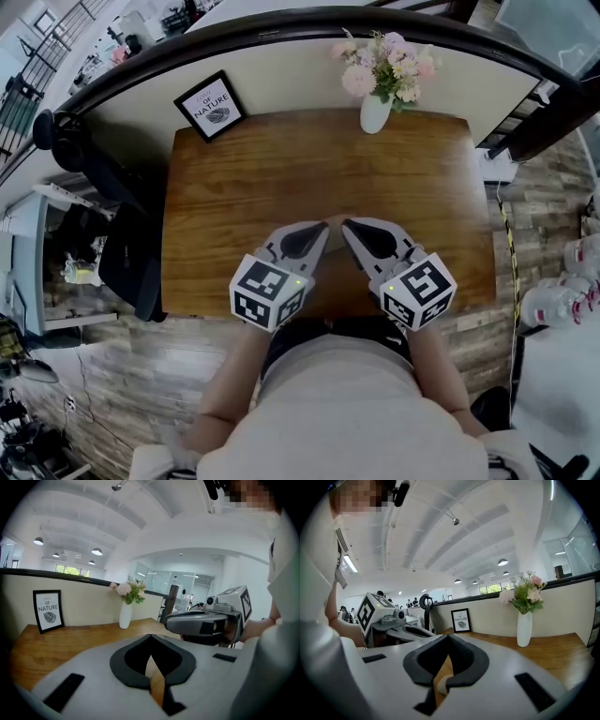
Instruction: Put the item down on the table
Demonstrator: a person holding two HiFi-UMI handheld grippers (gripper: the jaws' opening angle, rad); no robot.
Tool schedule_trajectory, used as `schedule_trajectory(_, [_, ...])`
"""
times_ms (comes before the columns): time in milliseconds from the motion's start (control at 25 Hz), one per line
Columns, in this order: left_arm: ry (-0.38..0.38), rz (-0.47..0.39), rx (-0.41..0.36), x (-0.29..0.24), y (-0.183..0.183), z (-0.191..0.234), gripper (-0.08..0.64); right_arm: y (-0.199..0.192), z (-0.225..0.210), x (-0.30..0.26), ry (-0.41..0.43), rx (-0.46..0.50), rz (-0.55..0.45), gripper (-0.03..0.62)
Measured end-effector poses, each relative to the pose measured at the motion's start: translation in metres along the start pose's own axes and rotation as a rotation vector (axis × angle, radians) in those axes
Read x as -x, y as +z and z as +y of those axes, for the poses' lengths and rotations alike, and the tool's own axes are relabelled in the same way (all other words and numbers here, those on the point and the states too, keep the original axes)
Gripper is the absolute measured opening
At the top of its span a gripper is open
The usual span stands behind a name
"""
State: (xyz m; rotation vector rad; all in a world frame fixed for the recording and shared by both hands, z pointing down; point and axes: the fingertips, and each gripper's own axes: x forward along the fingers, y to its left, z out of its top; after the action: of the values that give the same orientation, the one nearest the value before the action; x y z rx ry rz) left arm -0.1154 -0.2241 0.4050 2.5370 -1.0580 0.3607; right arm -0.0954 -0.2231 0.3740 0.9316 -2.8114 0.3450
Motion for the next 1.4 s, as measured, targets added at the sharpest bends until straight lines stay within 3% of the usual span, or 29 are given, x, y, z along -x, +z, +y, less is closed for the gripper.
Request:
schedule_trajectory(280, [-0.049, 0.026, -0.006, 0.003, -0.014, -0.008, 0.012, -0.02, 0.006, 0.001, 0.009, -0.031, 0.04, 0.009])
schedule_trajectory(560, [-0.045, 0.052, 0.042, 0.007, -0.024, -0.006, 0.013, -0.023, 0.007, 0.004, 0.01, -0.051, 0.031, 0.009])
schedule_trajectory(1400, [-0.055, 0.039, 0.08, 0.004, -0.029, -0.008, 0.012, -0.027, 0.009, 0.005, 0.01, -0.061, 0.035, 0.009])
